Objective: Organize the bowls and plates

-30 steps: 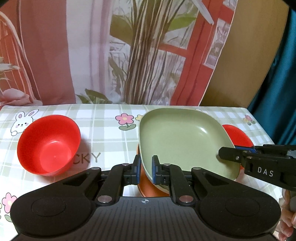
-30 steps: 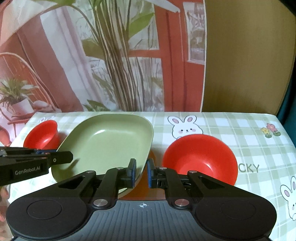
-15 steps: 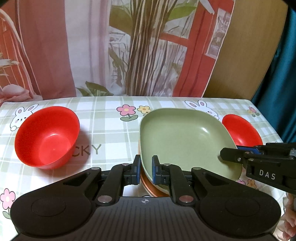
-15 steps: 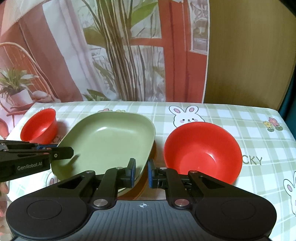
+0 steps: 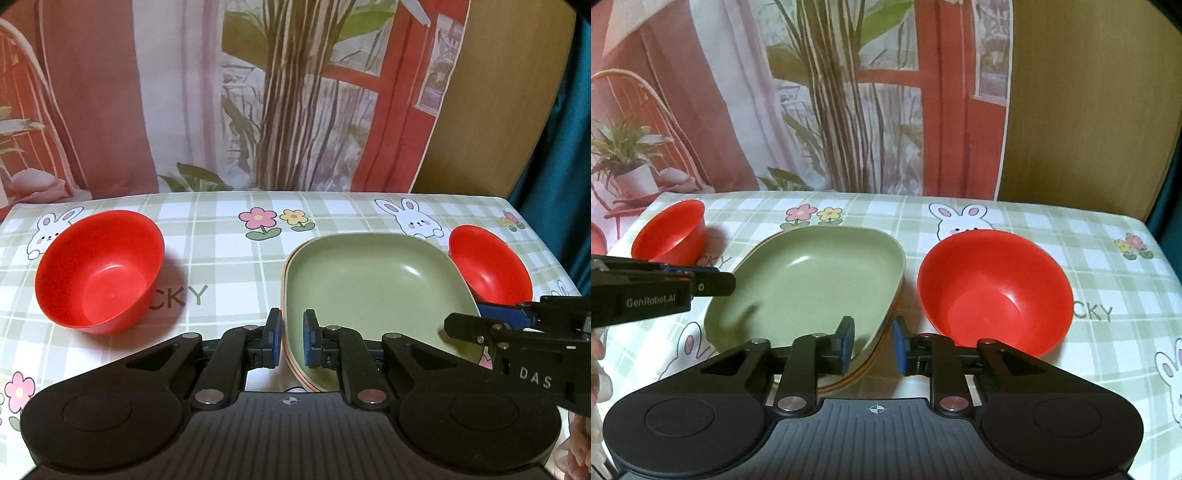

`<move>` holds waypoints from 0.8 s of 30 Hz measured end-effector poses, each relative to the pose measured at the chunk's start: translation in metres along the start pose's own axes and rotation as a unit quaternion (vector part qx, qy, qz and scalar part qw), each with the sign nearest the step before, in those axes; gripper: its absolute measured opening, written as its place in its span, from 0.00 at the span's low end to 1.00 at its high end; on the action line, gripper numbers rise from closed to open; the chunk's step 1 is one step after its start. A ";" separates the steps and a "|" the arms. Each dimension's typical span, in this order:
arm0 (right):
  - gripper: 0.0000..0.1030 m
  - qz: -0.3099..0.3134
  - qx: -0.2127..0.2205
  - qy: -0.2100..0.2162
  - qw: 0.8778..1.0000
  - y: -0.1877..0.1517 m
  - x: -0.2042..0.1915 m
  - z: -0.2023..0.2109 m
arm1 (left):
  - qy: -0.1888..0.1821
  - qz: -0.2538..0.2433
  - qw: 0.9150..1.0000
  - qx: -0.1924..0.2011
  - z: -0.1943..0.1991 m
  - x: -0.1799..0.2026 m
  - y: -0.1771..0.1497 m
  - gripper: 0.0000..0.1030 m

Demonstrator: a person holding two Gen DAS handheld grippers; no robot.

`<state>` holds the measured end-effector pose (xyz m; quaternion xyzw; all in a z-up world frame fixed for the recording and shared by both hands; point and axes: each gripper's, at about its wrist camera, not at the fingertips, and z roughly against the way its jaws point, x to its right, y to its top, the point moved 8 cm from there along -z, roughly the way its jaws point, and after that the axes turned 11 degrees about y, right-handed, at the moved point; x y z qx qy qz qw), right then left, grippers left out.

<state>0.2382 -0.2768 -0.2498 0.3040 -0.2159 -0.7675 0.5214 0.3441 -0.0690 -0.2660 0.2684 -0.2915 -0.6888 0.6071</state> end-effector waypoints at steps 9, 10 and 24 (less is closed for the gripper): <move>0.27 0.021 -0.018 -0.006 1.000 -0.012 -0.011 -0.012 | 0.005 0.006 1.000 -0.001 0.008 -0.002 -0.002 0.12; 0.27 0.020 -0.019 -0.007 1.000 -0.011 -0.011 -0.012 | 0.005 0.006 1.000 -0.001 0.009 -0.002 -0.003 0.12; 0.27 -0.014 0.034 0.006 0.999 -0.001 0.005 0.023 | 0.007 0.003 1.000 0.012 0.028 0.007 0.006 0.12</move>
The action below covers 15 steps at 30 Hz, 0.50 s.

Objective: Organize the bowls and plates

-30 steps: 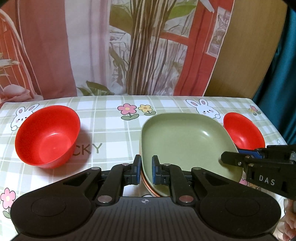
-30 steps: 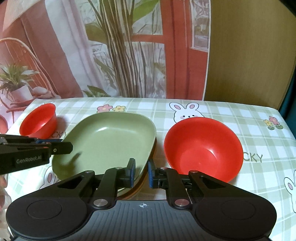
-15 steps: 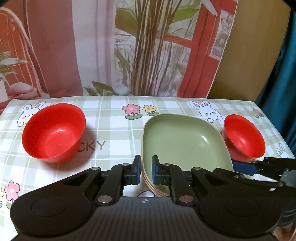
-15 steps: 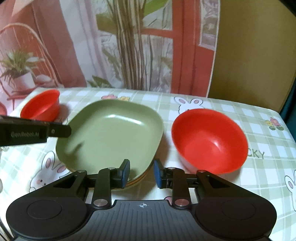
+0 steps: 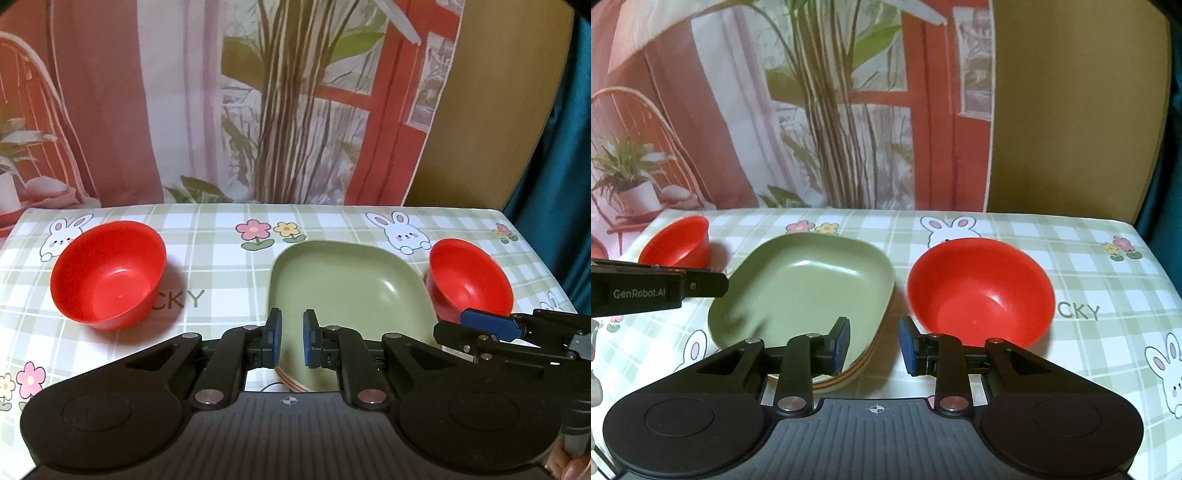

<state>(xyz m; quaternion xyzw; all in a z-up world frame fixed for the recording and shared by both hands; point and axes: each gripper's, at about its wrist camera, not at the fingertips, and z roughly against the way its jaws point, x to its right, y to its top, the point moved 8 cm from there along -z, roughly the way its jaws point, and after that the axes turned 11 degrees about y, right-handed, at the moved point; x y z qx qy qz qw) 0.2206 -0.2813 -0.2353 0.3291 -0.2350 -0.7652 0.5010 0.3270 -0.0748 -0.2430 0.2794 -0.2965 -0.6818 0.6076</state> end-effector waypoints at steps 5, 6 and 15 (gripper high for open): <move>0.27 -0.006 0.013 0.006 1.000 0.003 0.003 0.011 | 0.002 0.000 1.000 0.004 0.011 0.002 0.001 0.12; 0.27 -0.007 0.016 0.007 1.000 0.003 0.003 0.013 | 0.003 0.000 1.000 0.005 0.014 0.001 0.000 0.12; 0.27 -0.012 0.030 0.010 0.999 0.003 0.009 0.026 | 0.010 0.006 1.000 0.008 0.024 0.002 0.001 0.12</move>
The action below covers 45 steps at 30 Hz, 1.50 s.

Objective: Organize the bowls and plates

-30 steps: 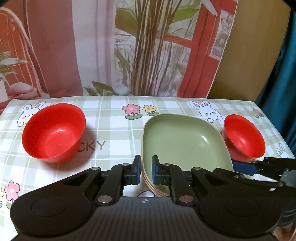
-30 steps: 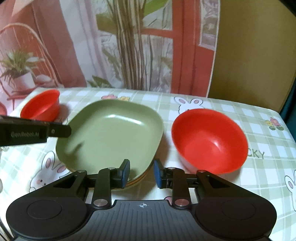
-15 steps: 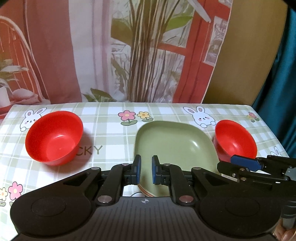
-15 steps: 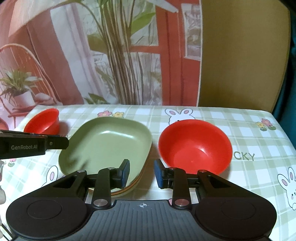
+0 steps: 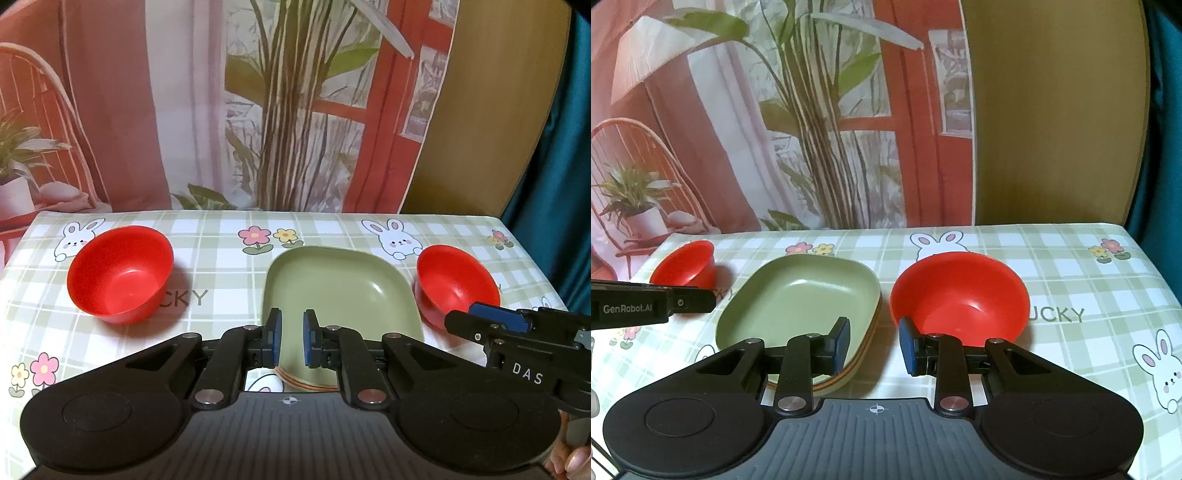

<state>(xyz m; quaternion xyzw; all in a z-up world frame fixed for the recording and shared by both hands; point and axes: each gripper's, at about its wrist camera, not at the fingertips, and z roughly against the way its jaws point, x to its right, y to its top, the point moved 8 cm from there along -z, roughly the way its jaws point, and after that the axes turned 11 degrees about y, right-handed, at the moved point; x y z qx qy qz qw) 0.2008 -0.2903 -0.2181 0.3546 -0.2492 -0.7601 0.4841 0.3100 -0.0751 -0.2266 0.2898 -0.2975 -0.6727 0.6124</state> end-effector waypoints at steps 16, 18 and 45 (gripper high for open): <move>0.27 -0.018 0.025 -0.024 0.999 0.015 0.069 0.018 | -0.034 0.004 0.999 0.007 -0.014 0.047 0.014 0.24; 0.27 -0.024 0.029 -0.030 0.999 0.016 0.081 0.020 | -0.039 0.004 0.999 0.005 -0.017 0.055 0.016 0.24; 0.25 -0.096 0.028 -0.021 0.995 0.005 0.138 -0.008 | -0.083 -0.066 0.994 -0.013 -0.049 0.128 0.011 0.24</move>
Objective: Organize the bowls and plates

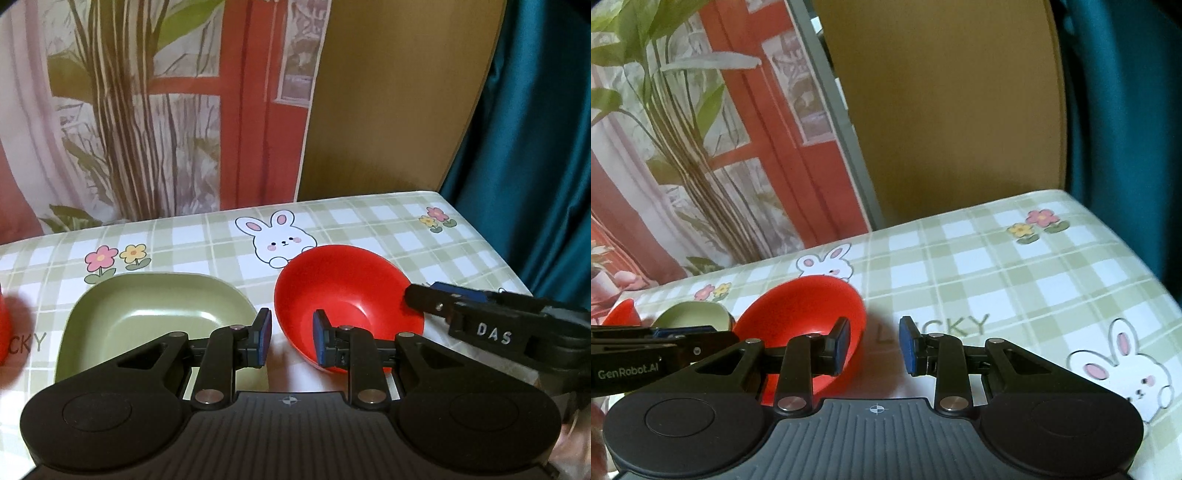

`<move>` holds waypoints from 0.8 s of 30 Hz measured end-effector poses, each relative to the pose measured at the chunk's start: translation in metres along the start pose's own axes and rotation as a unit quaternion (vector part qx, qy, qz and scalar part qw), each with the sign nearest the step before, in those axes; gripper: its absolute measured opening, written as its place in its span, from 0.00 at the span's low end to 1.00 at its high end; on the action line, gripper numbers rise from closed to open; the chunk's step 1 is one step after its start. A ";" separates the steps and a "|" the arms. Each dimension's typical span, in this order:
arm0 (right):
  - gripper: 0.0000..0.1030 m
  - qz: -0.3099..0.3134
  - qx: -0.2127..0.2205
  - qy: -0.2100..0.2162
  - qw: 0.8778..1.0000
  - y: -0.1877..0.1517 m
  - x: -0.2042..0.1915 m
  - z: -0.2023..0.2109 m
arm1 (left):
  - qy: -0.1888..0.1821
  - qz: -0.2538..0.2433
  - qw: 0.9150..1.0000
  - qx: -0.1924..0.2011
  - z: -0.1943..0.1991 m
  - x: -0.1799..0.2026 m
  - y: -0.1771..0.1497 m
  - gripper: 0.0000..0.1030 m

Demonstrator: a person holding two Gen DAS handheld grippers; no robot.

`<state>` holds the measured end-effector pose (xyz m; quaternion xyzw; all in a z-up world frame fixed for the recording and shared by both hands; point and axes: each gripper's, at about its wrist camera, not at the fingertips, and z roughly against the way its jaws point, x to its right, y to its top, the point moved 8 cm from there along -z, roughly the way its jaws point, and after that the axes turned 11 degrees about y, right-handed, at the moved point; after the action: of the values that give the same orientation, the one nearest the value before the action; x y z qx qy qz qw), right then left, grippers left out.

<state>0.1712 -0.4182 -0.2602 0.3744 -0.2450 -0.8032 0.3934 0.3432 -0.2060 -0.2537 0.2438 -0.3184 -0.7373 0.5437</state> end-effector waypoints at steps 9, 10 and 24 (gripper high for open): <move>0.11 -0.013 -0.002 0.005 1.000 -0.007 0.006 -0.004 | -0.011 0.003 1.000 0.001 -0.003 0.001 0.003 0.24; 0.11 -0.016 -0.002 0.005 1.000 -0.007 0.007 -0.004 | -0.011 0.004 1.000 -0.001 -0.004 0.001 0.003 0.24; 0.07 -0.041 0.000 0.018 0.999 -0.014 0.005 0.004 | -0.017 -0.010 1.000 -0.012 0.000 0.010 -0.008 0.11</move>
<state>0.1591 -0.4141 -0.2696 0.3986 -0.2228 -0.8115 0.3647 0.3350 -0.2143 -0.2593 0.2279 -0.3158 -0.7505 0.5339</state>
